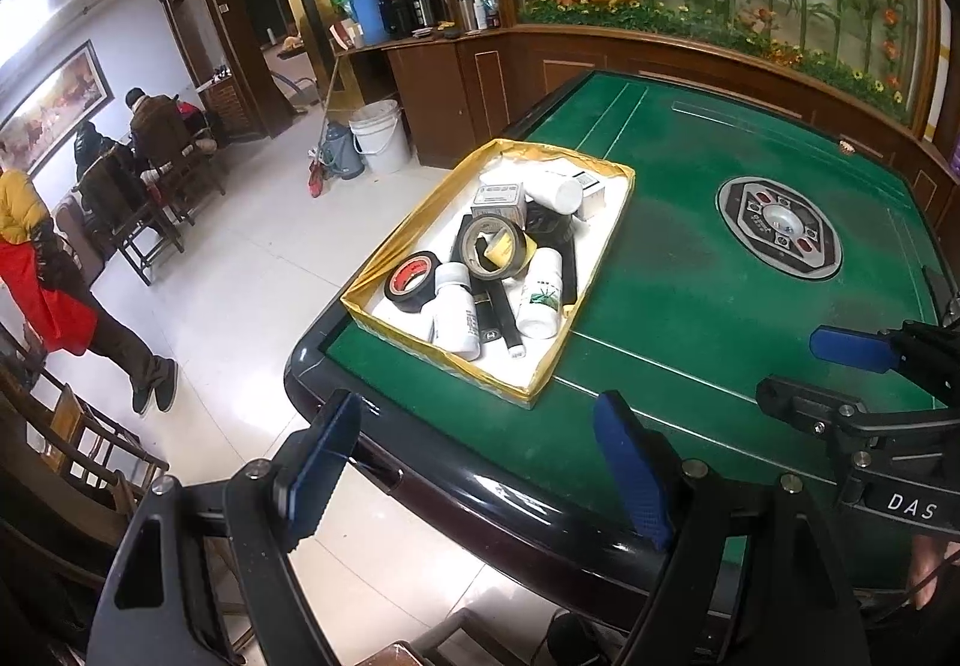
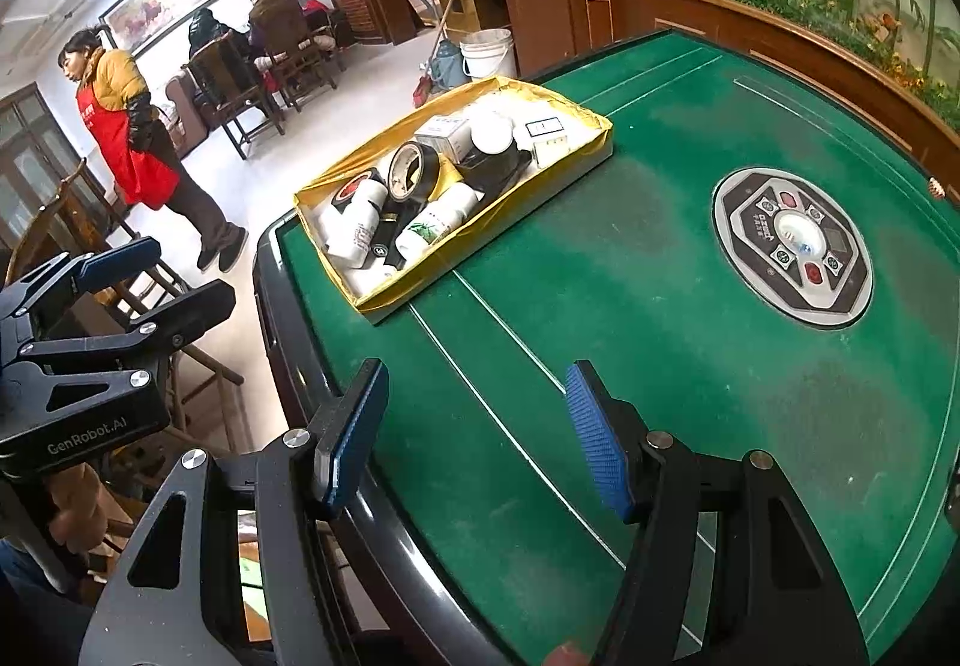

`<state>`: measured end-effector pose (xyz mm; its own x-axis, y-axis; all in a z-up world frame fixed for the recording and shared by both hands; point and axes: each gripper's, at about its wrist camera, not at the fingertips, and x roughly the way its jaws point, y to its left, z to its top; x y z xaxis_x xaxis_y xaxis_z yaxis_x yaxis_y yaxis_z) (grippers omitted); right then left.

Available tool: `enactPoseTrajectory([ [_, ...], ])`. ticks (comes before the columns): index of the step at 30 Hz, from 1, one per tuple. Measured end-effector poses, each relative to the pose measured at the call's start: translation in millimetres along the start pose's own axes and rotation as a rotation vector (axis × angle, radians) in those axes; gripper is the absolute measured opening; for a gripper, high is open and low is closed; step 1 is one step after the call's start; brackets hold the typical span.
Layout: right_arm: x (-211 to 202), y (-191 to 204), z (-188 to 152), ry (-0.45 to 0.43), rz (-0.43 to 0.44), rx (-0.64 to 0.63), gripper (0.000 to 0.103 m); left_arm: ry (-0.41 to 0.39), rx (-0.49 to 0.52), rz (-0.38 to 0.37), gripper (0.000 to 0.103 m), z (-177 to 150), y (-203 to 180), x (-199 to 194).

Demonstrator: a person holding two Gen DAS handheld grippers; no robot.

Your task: Organize rigid objects

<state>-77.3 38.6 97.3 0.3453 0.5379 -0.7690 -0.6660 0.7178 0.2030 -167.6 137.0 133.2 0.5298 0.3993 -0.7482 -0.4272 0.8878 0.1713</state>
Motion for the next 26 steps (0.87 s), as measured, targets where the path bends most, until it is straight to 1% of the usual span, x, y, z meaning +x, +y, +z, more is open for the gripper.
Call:
enactPoseTrajectory([
  [15, 3.9, -1.0, -1.1, 0.013, -0.006, 0.009, 0.063, 0.000, 0.012, 0.008, 0.080, 0.9, -1.0, 0.0],
  [16, 4.1, -1.3, -1.4, 0.014, -0.006, 0.010, 0.063, 0.000, 0.010, -0.002, 0.081, 1.3, -0.9, -0.2],
  [19, 5.2, -1.7, -1.6, 0.018, -0.004, 0.017, 0.063, 0.005, -0.009, -0.078, 0.081, 1.8, 2.4, 0.7],
  [20, 5.6, -2.1, -1.9, 0.020, -0.003, 0.020, 0.063, 0.024, -0.017, -0.110, 0.081, 1.7, 4.0, 3.5],
  [21, 6.1, -2.5, -1.8, 0.021, -0.003, 0.021, 0.063, 0.032, -0.022, -0.125, 0.081, 1.0, 4.6, 5.1],
  [24, 6.0, -3.0, -1.4, 0.019, -0.003, 0.022, 0.063, 0.014, -0.038, -0.104, 0.080, -0.5, 7.4, 4.8],
  [26, 6.5, -3.1, -1.7, 0.020, -0.004, 0.024, 0.063, 0.022, -0.036, -0.108, 0.080, 0.6, 6.9, 5.1],
])
